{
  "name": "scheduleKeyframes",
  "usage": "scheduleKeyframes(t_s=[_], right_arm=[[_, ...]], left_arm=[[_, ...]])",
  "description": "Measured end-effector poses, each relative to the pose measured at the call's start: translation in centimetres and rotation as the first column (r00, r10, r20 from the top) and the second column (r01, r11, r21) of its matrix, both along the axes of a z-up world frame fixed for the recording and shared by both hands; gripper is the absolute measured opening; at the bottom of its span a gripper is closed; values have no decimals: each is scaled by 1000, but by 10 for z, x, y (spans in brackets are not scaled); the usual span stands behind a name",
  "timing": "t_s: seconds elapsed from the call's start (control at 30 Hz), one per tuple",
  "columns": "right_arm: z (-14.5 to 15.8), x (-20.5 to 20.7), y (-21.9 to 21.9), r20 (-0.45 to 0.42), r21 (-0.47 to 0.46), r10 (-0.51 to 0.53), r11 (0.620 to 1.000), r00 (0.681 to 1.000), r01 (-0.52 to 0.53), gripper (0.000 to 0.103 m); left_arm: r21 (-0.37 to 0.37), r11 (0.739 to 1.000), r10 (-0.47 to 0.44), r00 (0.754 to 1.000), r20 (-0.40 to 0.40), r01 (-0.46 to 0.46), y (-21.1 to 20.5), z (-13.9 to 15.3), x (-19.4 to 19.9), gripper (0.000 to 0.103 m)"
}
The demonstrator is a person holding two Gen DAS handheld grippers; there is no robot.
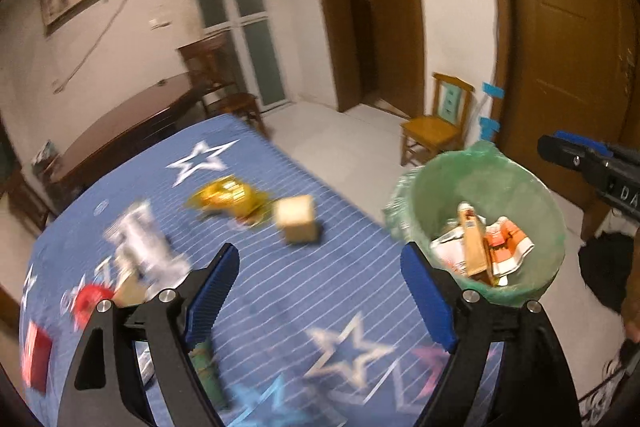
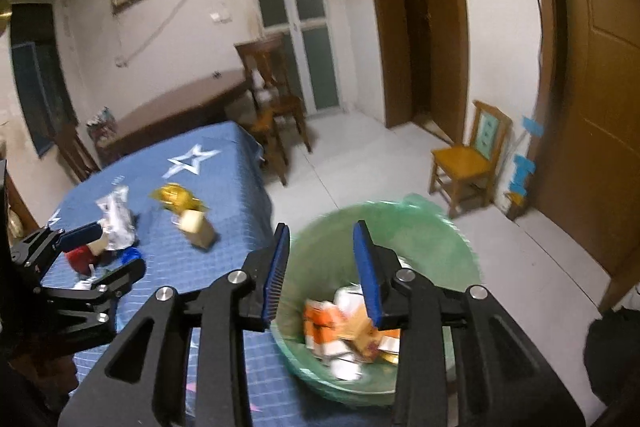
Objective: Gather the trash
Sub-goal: 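Swing both open tools back toward the trash on the table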
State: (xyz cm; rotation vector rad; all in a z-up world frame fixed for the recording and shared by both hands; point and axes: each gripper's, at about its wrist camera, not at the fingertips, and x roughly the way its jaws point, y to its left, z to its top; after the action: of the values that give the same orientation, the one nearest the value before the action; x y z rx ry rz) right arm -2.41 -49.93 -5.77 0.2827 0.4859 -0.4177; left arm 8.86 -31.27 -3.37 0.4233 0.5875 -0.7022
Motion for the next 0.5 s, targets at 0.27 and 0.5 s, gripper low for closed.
scheduleKeyframes(t_s=[0.27, 0.5], right_arm=[[-21, 47, 63, -8, 21, 198, 980, 980, -197, 40], [-43, 118, 124, -157, 25, 462, 885, 873, -465, 47]], left_arm=[[-47, 980, 194, 981, -10, -194, 141, 6, 25, 83], [-13, 963, 269, 961, -56, -270, 280, -16, 50, 83]])
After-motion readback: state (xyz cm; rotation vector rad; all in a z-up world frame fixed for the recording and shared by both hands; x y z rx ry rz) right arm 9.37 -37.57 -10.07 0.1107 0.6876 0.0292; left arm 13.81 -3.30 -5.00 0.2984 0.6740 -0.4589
